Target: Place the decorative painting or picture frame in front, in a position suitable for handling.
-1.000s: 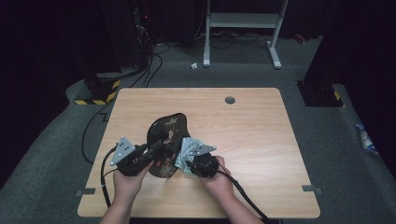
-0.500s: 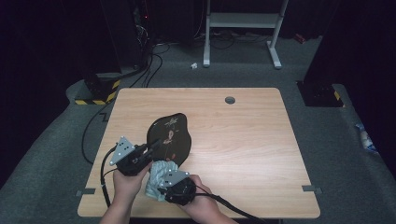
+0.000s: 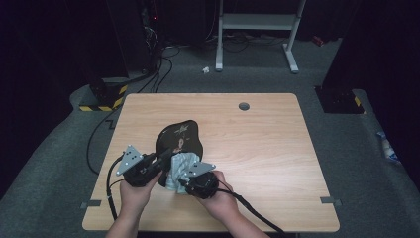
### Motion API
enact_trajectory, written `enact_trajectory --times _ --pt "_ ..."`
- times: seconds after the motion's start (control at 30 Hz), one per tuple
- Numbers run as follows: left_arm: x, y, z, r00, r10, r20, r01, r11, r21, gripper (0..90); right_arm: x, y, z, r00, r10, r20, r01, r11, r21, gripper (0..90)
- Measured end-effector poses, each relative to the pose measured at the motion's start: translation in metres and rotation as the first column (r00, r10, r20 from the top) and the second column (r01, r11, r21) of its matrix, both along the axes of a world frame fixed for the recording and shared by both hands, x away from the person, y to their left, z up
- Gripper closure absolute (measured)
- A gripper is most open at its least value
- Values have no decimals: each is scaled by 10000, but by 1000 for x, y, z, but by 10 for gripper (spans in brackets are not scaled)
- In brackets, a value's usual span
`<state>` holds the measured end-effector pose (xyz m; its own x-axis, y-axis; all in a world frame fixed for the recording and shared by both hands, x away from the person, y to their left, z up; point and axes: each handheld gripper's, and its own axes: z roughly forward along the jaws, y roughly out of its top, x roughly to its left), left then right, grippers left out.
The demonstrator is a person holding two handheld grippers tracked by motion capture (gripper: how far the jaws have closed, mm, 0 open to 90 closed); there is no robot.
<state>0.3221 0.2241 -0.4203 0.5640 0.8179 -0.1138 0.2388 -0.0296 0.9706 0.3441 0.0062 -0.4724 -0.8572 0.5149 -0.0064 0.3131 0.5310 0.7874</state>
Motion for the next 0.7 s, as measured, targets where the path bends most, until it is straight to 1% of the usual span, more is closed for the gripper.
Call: enact_trajectory --times 0.1,0.17,0.2,0.27,0.33,0.43,0.6,0.7 --pt "0 0 0 10000 26 -2 -26 10000 -15 788 11 -7 -10 9991 -366 -233 364 9993 -122 684" --pt "0 0 0 10000 9 -9 -9 10000 17 787 17 -11 -18 9974 -595 -397 585 9979 -273 683" --pt "0 0 -1 10000 25 -5 -25 10000 -11 787 20 -13 -23 9965 -697 -472 676 9968 -433 683" --pt "0 0 -1 10000 21 -4 -21 10000 -3 786 23 -16 -32 9945 -849 -620 809 9947 -641 682" --pt "0 0 -1 10000 19 -11 -19 10000 0 786 26 -19 -38 9927 -926 -766 873 9937 -699 682" --pt "0 -1 -1 10000 44 -13 -44 10000 44 785 27 -21 -42 9919 -978 -810 929 9937 -627 679" --pt "-1 -1 0 9999 133 -2 -133 9994 308 773 26 -21 -44 9922 -1001 -745 956 9935 -620 673" --pt "-1 -1 -1 9998 209 -31 -208 9993 300 751 26 -22 -45 9923 -1009 -725 967 9935 -594 671"
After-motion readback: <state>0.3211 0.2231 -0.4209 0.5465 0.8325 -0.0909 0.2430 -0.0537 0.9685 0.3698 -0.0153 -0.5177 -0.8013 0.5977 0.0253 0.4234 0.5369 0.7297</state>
